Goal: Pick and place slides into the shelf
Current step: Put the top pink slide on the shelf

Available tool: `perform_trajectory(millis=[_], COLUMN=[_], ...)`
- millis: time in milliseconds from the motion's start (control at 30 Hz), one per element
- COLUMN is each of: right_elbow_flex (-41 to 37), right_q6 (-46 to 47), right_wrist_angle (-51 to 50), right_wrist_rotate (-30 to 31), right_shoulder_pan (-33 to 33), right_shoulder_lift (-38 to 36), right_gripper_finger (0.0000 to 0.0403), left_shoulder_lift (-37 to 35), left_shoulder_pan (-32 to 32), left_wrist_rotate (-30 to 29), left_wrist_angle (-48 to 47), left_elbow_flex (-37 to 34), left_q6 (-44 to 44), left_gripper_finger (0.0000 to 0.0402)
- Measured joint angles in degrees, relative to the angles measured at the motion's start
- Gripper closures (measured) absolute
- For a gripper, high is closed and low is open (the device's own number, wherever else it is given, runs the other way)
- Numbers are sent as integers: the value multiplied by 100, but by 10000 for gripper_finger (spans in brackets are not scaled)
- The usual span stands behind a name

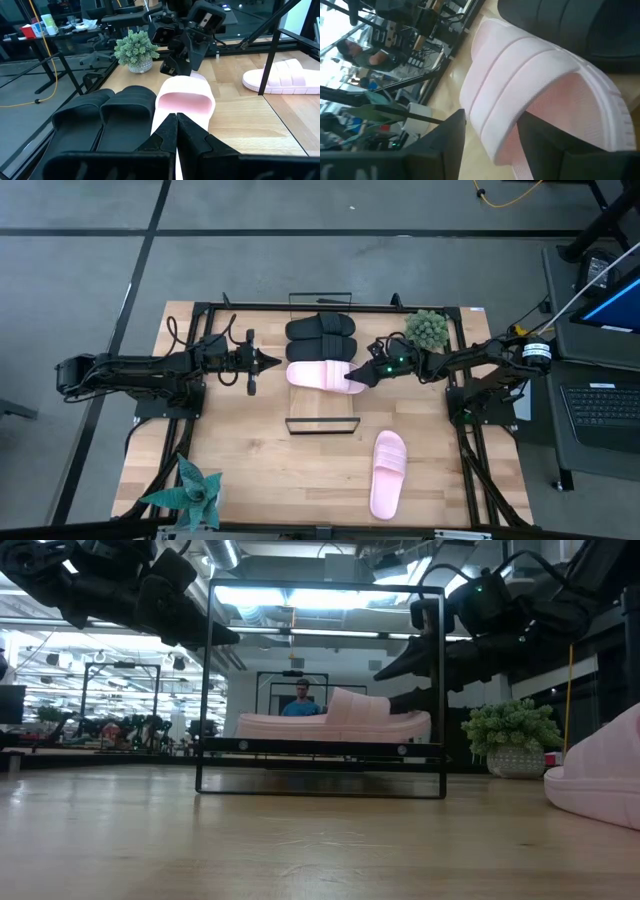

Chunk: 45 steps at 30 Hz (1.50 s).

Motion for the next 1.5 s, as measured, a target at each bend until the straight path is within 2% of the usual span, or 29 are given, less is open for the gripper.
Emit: perform_trajectory(millis=[333,567,867,1167,1367,1500], right_elbow_flex=[0,0,0,0,-2,-2], right_q6=[44,-561,-1162,-2502,-3250,-4061], right_wrist_angle=[-72,-446,-893,-2024,-2539,-2912], right_wrist_rotate=[-928,-1212,-1382,-475,-239,760], right_shoulder_pan=[-420,-656,-948,-981,-760,-204], right_shoulder_lift=[-9,-34,-853,-2053,-2814,-3099], right_gripper_finger=[238,239,238,238,238,243], left_shoulder_lift=[-1,1,1,1,1,1], left_shoulder_pan=[1,1,0,0,0,0], left_wrist_rotate=[0,0,2,2,2,2], left_wrist_angle=[-2,-2,-2,-2,-2,-4], left_elbow_flex=[0,0,0,0,0,0], left_q6=[-6,-7,-7,-16,-20,-66], left_gripper_finger=[401,401,401,401,401,401])
